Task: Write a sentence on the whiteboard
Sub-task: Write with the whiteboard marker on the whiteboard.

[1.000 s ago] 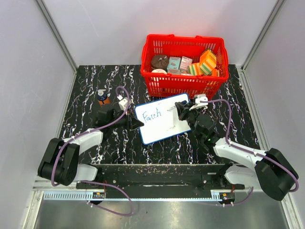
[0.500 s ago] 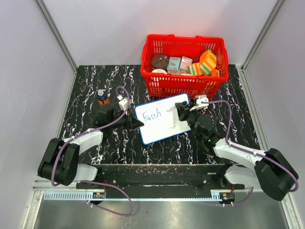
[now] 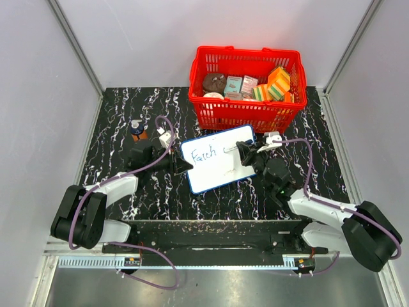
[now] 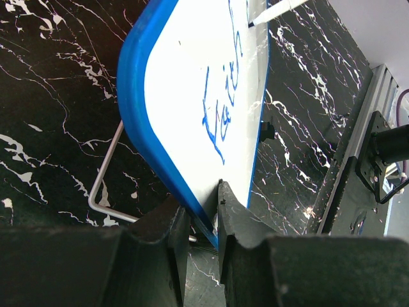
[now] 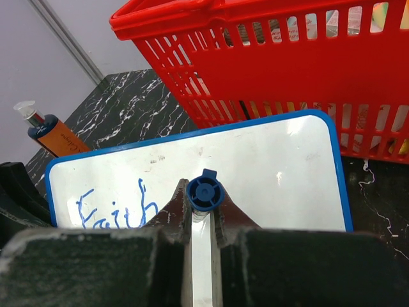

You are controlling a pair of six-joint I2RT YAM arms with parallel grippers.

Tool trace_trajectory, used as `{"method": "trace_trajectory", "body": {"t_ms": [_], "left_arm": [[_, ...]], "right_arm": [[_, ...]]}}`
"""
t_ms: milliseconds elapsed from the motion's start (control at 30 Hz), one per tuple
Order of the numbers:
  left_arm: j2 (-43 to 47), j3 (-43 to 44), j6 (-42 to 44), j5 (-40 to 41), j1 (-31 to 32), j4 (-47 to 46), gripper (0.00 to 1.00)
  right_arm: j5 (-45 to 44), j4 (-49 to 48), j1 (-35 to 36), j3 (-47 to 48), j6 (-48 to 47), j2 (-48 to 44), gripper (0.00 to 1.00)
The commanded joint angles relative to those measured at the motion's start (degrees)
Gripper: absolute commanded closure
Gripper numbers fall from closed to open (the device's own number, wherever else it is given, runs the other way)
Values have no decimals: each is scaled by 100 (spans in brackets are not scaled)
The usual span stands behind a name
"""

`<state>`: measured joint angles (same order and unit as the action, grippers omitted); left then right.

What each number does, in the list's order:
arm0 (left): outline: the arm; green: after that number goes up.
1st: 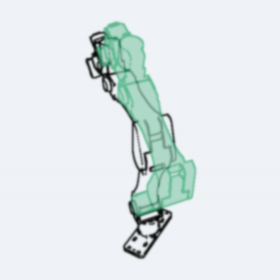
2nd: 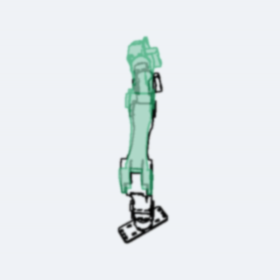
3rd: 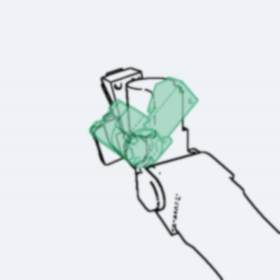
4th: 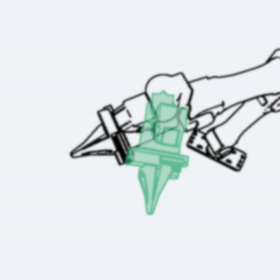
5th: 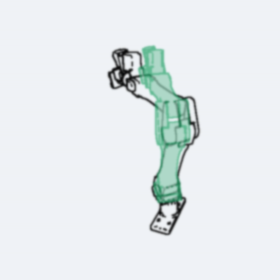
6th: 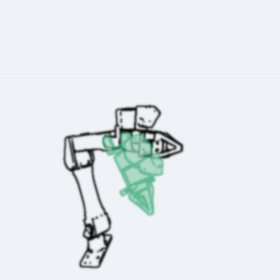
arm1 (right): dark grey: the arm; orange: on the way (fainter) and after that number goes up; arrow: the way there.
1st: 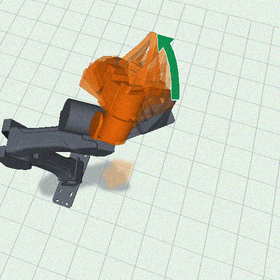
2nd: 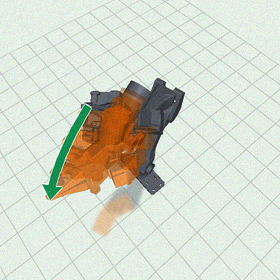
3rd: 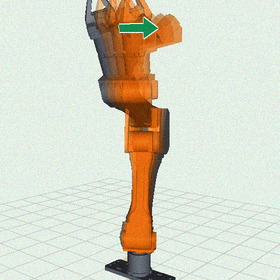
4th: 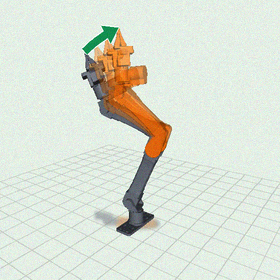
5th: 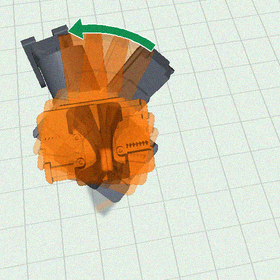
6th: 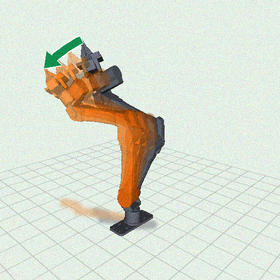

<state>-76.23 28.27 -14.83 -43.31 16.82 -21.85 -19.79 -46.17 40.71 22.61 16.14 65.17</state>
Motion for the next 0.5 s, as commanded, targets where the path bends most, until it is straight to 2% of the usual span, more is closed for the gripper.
{"method": "trace_trajectory", "body": {"t_ms": [0,467], "left_arm": [[11,64,815,613,-30,-4,100],[29,56,815,613,-30,-4,100]], "right_arm": [[54,-50,-45,-169,82,-92,100],[-51,-76,-46,156,-102,101,100]]}}
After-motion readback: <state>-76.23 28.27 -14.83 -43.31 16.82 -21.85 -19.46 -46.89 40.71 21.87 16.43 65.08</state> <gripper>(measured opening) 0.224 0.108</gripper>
